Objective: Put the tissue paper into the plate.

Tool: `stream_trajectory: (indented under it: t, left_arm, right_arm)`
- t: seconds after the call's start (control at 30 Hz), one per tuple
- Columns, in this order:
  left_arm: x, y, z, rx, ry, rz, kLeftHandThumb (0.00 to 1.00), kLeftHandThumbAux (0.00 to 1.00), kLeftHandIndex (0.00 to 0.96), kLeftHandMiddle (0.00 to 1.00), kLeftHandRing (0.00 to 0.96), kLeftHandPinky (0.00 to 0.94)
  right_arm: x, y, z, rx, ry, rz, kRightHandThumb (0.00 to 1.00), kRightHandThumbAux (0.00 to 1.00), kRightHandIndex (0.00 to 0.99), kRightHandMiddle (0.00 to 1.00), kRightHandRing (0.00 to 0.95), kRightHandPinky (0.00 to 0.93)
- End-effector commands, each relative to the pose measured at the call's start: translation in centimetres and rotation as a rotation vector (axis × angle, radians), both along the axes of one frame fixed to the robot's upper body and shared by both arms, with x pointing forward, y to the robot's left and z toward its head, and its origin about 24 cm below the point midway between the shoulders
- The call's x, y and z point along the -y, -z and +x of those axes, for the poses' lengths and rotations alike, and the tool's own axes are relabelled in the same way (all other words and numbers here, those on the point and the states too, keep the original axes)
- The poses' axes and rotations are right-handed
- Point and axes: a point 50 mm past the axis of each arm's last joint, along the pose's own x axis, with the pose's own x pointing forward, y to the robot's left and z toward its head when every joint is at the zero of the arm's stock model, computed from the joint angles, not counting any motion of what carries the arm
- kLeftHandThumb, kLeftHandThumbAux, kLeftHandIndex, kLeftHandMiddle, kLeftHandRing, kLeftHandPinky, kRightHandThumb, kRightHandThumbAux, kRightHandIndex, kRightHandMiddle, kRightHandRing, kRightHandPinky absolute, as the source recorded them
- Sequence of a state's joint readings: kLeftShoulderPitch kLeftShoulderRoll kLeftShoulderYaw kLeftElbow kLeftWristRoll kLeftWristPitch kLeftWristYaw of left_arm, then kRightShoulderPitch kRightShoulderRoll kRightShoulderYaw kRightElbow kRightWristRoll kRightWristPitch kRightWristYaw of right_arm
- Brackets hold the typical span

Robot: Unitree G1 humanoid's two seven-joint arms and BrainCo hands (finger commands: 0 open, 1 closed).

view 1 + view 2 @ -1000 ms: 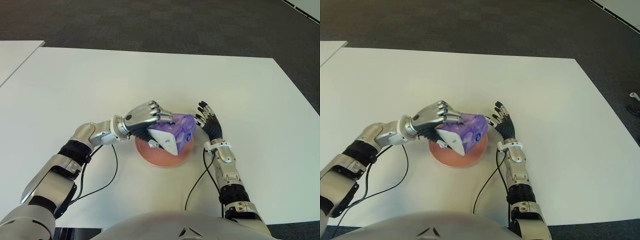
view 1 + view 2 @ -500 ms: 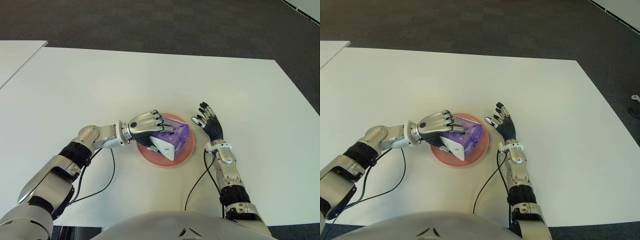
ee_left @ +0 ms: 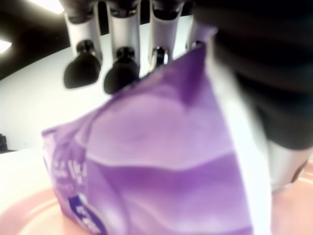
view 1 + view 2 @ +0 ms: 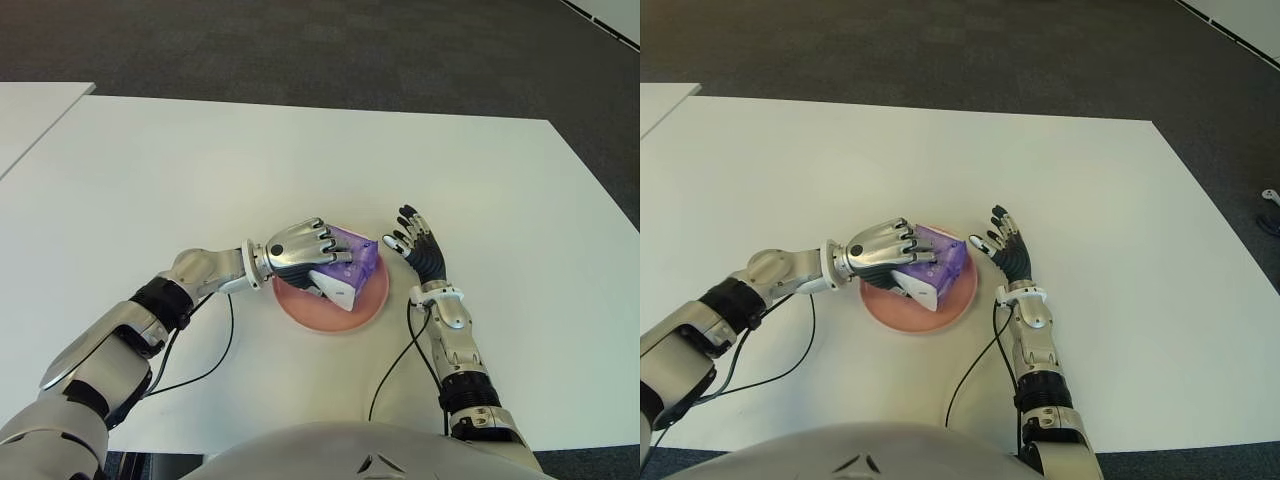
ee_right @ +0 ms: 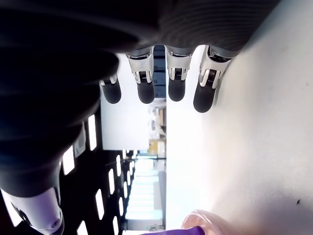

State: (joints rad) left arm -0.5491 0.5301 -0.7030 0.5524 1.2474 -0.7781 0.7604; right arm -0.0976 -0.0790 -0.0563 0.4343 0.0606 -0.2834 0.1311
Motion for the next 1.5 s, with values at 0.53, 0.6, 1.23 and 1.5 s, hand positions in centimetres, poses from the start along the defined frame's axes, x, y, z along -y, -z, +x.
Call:
stream_trajectory:
  t: [0.53,0.6,1.23,1.5]
  left_arm:
    - [-1.4,0.2,0.5,-0.021,0.035,0.254,0.147,0.457,0.053,0.058,0.048,0.04]
    - [-1.5,0.0,0.4,-0.015,0.026,0.265,0.092,0.42,0.021,0.023,0.019,0.016]
    - [-2.0,-1.4,0.3,-0.028,-0.061,0.208,0.066,0.261,0.0,0.0,0.0,0.0]
    - [-2.2,-1.7,0.4,-0.019,-0.086,0.155,0.07,0.276,0.0,0.0,0.0,0.0]
  right_arm:
    - [0.1,3.6,-2.0,-0.193,0.01,-0.003,0.0,0.7,0.0,0.0,0.0,0.0]
    - [0.1,3.6,-2.0,-0.196,0.012,-0.004,0.0,0.705,0.0,0.0,0.0,0.0]
    - [0.1,3.4,-1.8,-0.225,0.044,-0.014,0.0,0.746,0.0,0.0,0.0,0.0]
    - [0.2,3.4,-1.8,-0.212,0.035,-0.013,0.0,0.743,0.0,0.0,0.0,0.0]
